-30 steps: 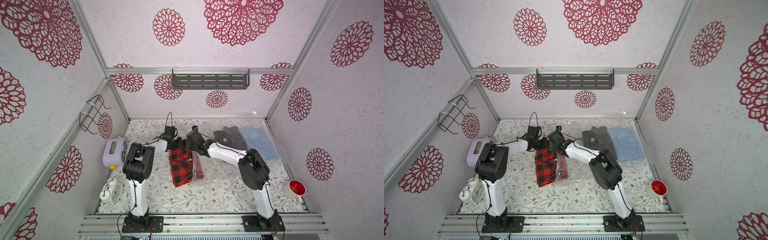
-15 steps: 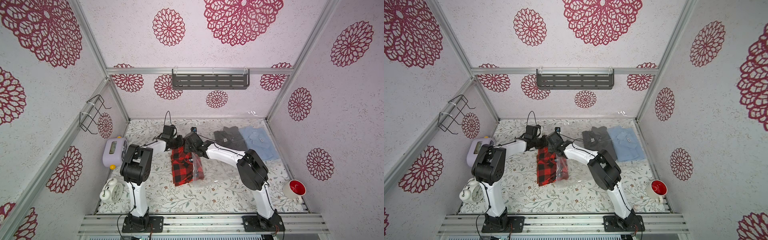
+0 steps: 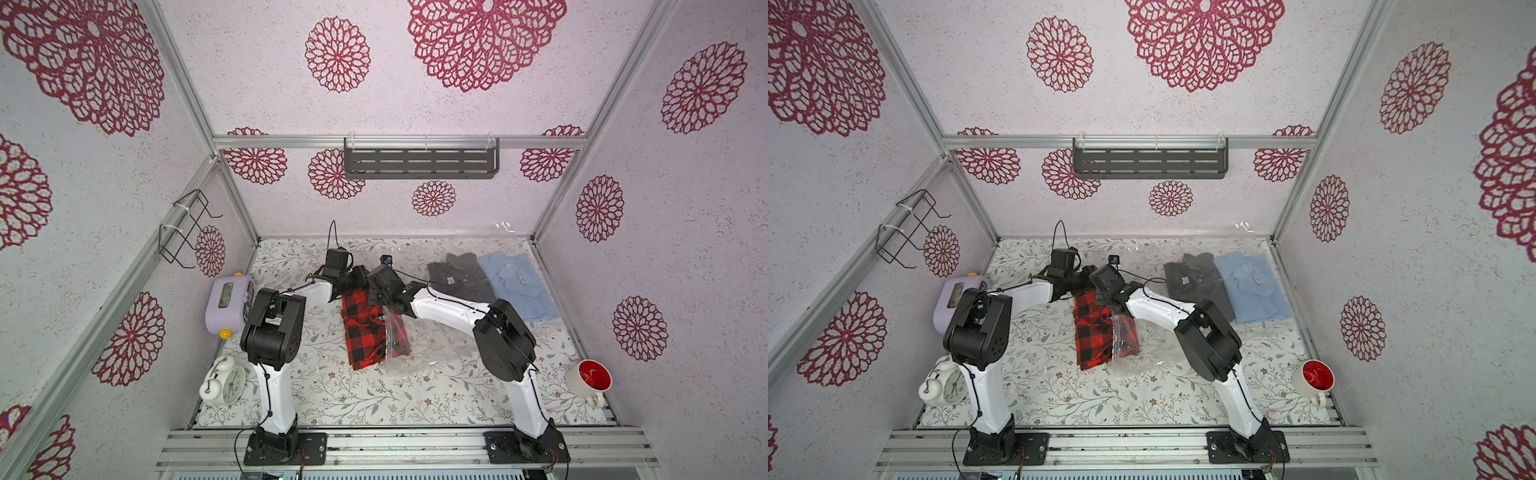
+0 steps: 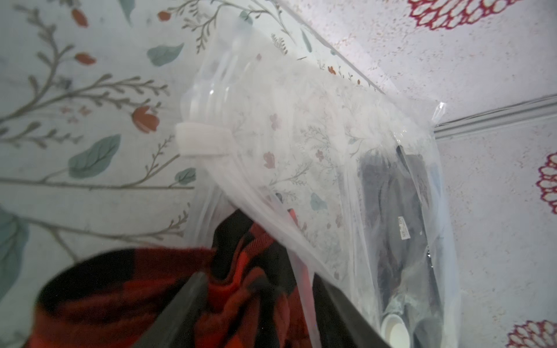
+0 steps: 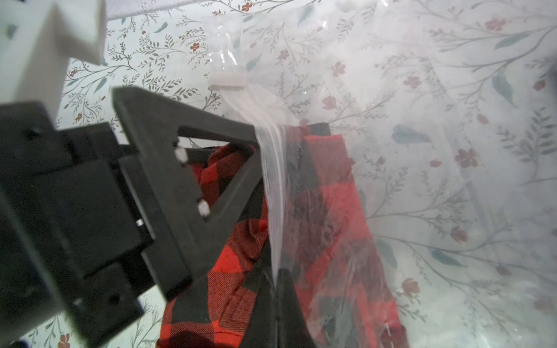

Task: Place the folded shirt into the vacuum bag
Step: Place the shirt in the vacuum bag.

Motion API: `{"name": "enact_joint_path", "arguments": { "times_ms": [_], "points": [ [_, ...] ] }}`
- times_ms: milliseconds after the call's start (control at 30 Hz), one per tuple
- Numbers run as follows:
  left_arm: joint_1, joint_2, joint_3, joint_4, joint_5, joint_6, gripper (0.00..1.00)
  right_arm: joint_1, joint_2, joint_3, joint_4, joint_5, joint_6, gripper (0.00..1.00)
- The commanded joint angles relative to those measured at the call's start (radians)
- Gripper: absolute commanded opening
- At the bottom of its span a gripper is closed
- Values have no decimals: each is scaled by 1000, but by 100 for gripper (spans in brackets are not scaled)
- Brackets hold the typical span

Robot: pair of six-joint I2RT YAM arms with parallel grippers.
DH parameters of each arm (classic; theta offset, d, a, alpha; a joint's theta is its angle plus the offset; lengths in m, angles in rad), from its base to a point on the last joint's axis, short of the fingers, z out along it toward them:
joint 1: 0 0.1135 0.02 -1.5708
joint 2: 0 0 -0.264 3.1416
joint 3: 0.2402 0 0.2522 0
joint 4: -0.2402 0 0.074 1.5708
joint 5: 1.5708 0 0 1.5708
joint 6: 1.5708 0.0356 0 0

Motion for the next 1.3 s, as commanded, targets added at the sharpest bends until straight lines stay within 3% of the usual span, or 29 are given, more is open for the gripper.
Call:
{"name": "enact_joint_path", "arguments": {
  "times_ms": [0,267,433,567,767,1100,1200,1267],
  "points": [
    [18,-116,-36,-69,-57,15,71,2,-18,30,-24,26,0,0],
    [90,-300,-141,-238,-198,38,97,-2,69,89,-25,-27,-61,0],
    [140,-399,-272,-262,-239,28,100,2,195,201,-98,-43,-79,0],
    [163,-410,-361,-228,-186,14,100,0,235,241,-143,-29,-83,0],
    [164,-331,-412,-122,-46,-8,96,-4,212,269,-170,-44,-90,0],
    [150,-212,-338,-62,48,-13,89,-3,123,269,-153,-99,-89,0],
    [149,-158,-303,-45,71,-14,82,-1,120,269,-157,-106,-88,0],
    [144,-132,-290,-13,100,-28,69,0,117,268,-160,-105,-84,0]
  ]
}}
